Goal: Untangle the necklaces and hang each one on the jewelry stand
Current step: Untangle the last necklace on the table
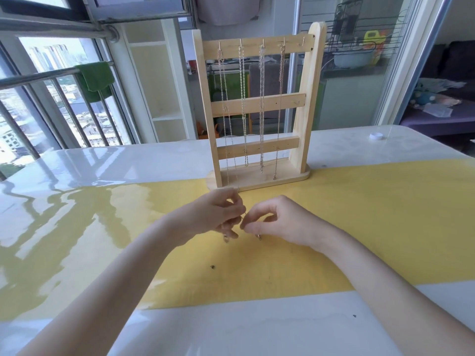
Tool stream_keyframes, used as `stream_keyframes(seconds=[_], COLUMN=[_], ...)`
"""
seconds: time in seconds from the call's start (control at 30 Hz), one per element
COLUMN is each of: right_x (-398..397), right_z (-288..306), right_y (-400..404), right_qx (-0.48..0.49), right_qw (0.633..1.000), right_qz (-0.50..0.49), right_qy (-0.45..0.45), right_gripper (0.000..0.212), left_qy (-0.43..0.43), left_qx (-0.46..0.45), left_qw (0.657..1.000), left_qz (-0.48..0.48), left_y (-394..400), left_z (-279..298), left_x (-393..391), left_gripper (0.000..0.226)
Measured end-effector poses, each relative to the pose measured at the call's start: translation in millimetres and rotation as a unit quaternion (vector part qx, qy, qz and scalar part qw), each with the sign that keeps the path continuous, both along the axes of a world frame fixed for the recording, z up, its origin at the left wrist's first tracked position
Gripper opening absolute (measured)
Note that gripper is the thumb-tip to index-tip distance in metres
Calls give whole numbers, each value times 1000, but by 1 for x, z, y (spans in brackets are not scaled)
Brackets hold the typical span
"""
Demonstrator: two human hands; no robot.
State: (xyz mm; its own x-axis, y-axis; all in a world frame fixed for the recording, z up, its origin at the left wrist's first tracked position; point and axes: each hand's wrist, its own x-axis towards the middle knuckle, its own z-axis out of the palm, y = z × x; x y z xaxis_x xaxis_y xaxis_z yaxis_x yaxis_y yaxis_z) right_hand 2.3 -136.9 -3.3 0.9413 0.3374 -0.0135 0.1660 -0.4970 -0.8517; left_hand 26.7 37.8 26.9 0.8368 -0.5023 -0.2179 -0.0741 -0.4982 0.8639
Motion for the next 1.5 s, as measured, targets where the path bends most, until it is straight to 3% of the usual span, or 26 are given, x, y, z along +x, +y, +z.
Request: stream_keyframes(seconds=[0.2, 0.4, 0.53, 0.63, 0.73, 0.83, 0.93, 1.0, 1.13, 1.33, 1.5], right_x=[-6, -9, -11, -16, -20, -21, -20, -21, -22, -24, -24], right_z=[18, 22, 20, 22, 27, 32, 41, 49, 58, 62, 62], right_y=[-5, -13, -17, -18, -18, -24, -27, -27, -24, -22, -23], right_qx=[87, 61, 8, 36, 135, 166, 159, 135, 93, 79, 75], right_qw=[995, 994, 995, 994, 982, 968, 963, 969, 981, 987, 988], right_qz=[-46, -87, -95, -101, -130, -186, -211, -195, -161, -139, -138], right_qy=[3, -14, -27, -28, -14, -33, -61, -65, -45, -4, 2], right_gripper=[6, 7, 2, 2, 8, 9, 9, 12, 17, 26, 27], left_qy=[-75, -148, -170, -181, -217, -261, -228, -165, -148, -171, -157], left_qx=[-77, -160, -250, -303, -251, -59, 124, 167, 183, -10, -41], left_qw=[993, 969, 935, 912, 921, 949, 963, 972, 971, 985, 987], left_qz=[53, 115, 187, 210, 205, 169, 70, 11, -47, -22, -9], left_y=[4, 0, -3, -3, -1, 2, 3, 2, -2, -10, -15], left_z=[19, 44, 58, 69, 70, 55, 29, 17, 10, 16, 16], left_x=[-2, -3, -4, -5, -1, 5, 5, 0, -7, -11, -14], left_gripper=[13, 19, 23, 23, 19, 13, 16, 18, 20, 11, 5])
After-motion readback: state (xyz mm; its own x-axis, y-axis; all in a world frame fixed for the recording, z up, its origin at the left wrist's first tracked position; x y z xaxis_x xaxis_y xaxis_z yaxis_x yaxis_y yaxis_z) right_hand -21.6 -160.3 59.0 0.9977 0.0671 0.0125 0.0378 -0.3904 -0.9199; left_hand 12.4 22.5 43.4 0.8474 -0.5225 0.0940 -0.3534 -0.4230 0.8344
